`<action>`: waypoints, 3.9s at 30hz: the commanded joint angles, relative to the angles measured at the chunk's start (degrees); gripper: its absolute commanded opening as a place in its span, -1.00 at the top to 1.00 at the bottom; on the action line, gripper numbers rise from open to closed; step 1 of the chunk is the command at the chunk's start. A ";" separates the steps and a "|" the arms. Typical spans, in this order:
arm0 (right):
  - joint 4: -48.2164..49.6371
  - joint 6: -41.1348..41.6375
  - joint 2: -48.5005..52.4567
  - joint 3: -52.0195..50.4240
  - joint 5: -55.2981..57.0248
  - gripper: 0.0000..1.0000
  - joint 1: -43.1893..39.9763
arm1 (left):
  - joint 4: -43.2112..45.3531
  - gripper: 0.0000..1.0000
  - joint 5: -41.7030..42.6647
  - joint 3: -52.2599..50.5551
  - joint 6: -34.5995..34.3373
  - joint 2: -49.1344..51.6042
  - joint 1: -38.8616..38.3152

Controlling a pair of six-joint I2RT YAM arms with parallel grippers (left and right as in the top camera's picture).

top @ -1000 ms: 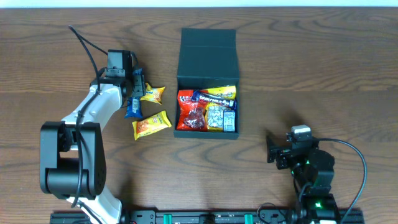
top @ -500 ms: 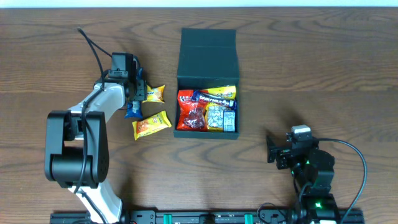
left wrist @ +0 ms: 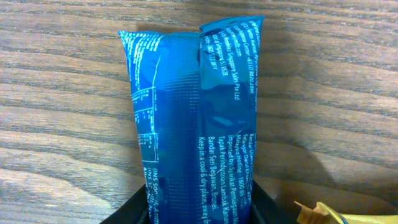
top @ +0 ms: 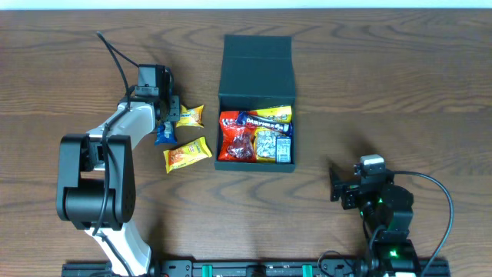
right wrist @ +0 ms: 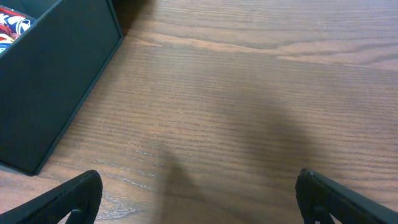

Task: Pack container
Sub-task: 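Grasp the blue wrapped bar with the left gripper, then lift the blue bar and carry it toward the box's left side, then lower the blue bar into the box's left edge with the left gripper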

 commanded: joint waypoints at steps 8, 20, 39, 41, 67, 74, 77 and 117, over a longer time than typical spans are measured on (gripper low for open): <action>0.00 0.31 -0.31 -0.22 0.17 -0.98 -0.37 | -0.07 0.34 0.39 0.48 0.00 0.04 0.13; 0.00 0.31 -0.31 -0.22 0.17 -0.99 -0.37 | -3.06 0.42 3.08 0.48 2.99 -7.76 0.13; -0.02 0.31 -0.31 -0.22 0.17 -0.99 -0.37 | -10.16 0.39 16.37 0.66 16.04 -14.27 0.09; 0.00 0.31 -0.31 -0.22 0.17 -0.98 -0.37 | -12.04 0.46 16.90 0.94 18.49 -14.67 0.09; 0.00 0.31 -0.31 -0.22 0.17 -0.98 -0.37 | -42.29 0.38 32.35 21.88 48.39 -16.41 -3.10; 0.00 0.31 -0.31 -0.22 0.15 -0.98 -0.37 | -41.88 0.41 30.95 22.64 49.55 -16.41 -9.05; -0.02 0.31 -0.31 -0.22 0.17 -0.99 -0.37 | -40.94 0.70 24.83 22.64 49.46 -16.41 -9.66; -0.02 0.31 -0.31 -0.22 0.17 -0.98 -0.37 | -44.78 -0.90 13.73 22.51 44.28 -0.92 -6.84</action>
